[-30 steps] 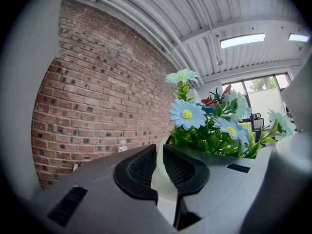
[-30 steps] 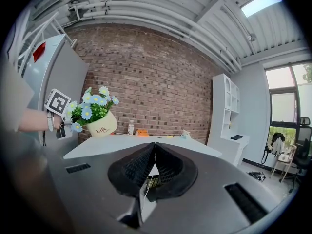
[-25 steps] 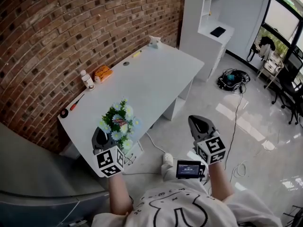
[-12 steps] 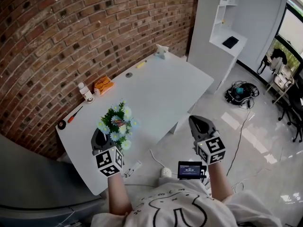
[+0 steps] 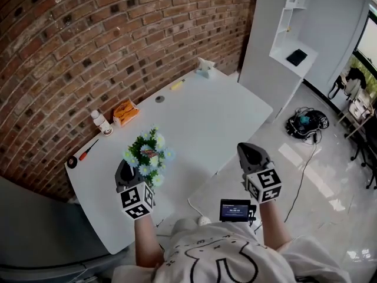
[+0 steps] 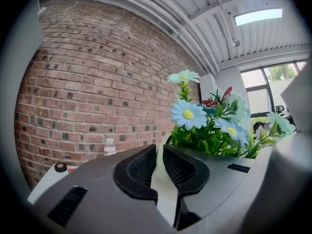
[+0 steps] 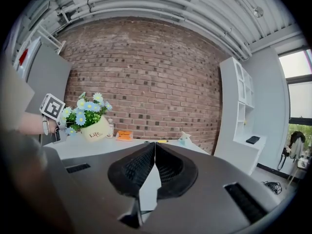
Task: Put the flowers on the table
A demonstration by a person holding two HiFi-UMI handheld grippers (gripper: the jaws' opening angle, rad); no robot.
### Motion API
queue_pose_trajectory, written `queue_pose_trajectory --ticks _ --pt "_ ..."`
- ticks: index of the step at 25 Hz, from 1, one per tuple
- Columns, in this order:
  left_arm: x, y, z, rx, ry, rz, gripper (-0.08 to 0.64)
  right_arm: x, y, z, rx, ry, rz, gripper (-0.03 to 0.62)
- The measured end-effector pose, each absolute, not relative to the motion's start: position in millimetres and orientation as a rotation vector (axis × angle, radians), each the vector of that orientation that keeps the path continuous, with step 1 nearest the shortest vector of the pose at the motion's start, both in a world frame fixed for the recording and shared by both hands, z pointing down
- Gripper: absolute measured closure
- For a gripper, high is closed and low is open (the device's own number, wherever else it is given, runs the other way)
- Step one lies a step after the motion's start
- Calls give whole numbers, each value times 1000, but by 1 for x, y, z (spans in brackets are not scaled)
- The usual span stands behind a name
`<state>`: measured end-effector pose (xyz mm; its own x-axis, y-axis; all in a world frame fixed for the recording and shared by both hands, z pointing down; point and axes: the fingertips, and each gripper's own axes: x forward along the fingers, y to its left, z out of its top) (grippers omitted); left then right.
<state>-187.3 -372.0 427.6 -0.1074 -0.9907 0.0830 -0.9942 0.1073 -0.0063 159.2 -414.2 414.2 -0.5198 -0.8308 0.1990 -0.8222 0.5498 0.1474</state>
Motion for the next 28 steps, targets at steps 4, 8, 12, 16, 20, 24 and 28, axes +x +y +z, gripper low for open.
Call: queue_pose_trajectory --ticks 4,8,12,16,20,24,28 --pt "-191 -394 434 2051 -2280 115 509 158 -434 421 1387 -2540 -13 575" --pt "-197 -418 444 2052 -2245 136 509 152 -452 425 1406 -2530 19 575" --pt "-201 -441 453 2067 -2196 171 509 143 -468 427 1419 -2520 49 575" --pt "-205 -460 465 2067 -2137 190 509 140 -482 434 1449 -2504 103 575" --pt "-211 -469 476 2047 -2091 188 509 134 -488 448 1446 -2480 161 575" --pt "-213 -476 492 2034 -2055 210 509 129 -489 463 1431 -2452 209 575" --pt "-210 -485 509 2028 -2026 238 508 123 -491 478 1399 -2432 224 575"
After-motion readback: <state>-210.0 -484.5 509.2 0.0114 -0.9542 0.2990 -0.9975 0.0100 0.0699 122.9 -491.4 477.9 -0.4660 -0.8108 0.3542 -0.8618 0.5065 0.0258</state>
